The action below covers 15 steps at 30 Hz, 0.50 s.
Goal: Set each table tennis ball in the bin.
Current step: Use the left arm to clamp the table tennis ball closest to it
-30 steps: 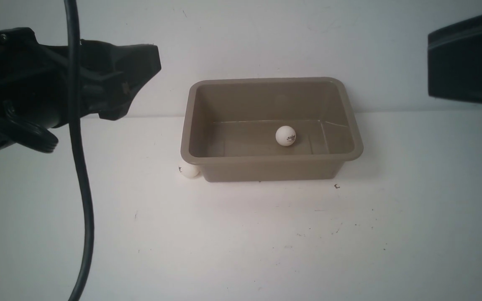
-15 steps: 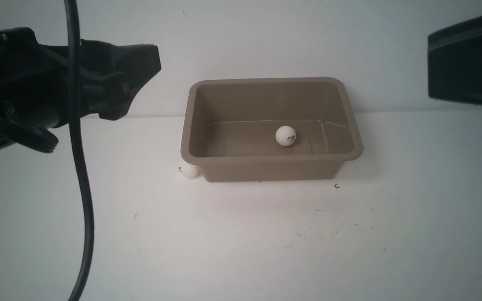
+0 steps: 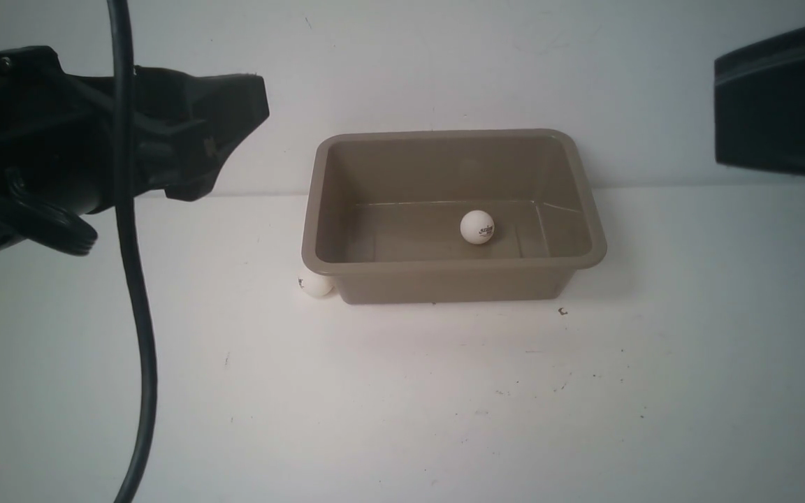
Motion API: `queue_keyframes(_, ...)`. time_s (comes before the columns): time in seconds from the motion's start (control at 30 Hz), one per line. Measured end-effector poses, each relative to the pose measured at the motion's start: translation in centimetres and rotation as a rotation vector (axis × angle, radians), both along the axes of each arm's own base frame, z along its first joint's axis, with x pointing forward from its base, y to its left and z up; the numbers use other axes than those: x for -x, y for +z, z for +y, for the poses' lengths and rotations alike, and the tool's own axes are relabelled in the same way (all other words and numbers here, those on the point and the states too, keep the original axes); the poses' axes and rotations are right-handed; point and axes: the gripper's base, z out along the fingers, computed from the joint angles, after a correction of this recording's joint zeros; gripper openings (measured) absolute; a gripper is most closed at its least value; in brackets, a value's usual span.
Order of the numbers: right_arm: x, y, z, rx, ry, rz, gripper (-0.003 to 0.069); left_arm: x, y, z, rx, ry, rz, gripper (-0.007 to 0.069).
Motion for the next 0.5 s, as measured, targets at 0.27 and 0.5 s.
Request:
queue_keyframes(0.27, -0.01, -0.02, -0.01, 0.002, -0.001, -0.001, 0.0223, 0.00, 0.00, 0.00, 0.000, 0.000, 0.000, 0.0535)
queue_keyframes(0.5, -0.01, -0.02, -0.01, 0.003, -0.001, -0.002, 0.0223, 0.00, 0.00, 0.00, -0.007, -0.001, -0.004, 0.0535)
